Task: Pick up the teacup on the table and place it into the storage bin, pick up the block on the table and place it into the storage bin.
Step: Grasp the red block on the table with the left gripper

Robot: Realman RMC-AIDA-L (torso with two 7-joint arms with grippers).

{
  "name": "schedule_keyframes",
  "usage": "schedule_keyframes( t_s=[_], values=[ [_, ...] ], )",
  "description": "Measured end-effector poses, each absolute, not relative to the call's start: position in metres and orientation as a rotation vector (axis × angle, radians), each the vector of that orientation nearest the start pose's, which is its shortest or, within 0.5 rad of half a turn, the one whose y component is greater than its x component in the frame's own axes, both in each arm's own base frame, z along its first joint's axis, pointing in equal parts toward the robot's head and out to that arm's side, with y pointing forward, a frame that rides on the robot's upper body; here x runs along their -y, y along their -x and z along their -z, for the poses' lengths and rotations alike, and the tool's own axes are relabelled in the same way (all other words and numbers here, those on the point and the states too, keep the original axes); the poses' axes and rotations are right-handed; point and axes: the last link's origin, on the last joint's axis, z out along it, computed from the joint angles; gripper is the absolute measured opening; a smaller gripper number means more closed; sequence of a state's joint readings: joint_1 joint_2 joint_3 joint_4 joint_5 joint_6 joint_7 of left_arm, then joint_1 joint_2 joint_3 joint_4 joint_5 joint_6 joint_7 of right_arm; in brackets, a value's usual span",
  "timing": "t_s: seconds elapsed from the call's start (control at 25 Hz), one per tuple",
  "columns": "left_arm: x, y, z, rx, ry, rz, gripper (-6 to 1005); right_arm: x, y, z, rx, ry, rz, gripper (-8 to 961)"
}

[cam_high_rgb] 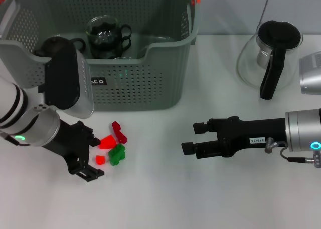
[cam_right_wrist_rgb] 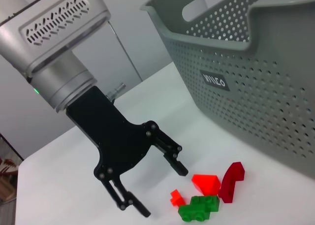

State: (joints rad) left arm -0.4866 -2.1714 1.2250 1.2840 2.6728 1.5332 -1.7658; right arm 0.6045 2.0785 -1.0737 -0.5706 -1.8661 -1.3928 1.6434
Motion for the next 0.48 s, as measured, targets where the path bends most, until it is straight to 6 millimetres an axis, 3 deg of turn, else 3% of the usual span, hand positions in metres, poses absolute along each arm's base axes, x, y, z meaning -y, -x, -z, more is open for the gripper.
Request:
schedule_keyframes(
  t_s=[0.28,0.48],
  values=[
    [-0.3300,0.2365,0.0161,0.069,2.898,-0.666,784,-0.3374,-0.2295,0.0553,-0.901,2.879,-0.569,882],
    [-0.3314,0.2324,0.0190,-0.002,2.907,-0.687,648,-0.3377,-0.2283,0.0561,-0.894,2.883,-0.569,883]
  ],
)
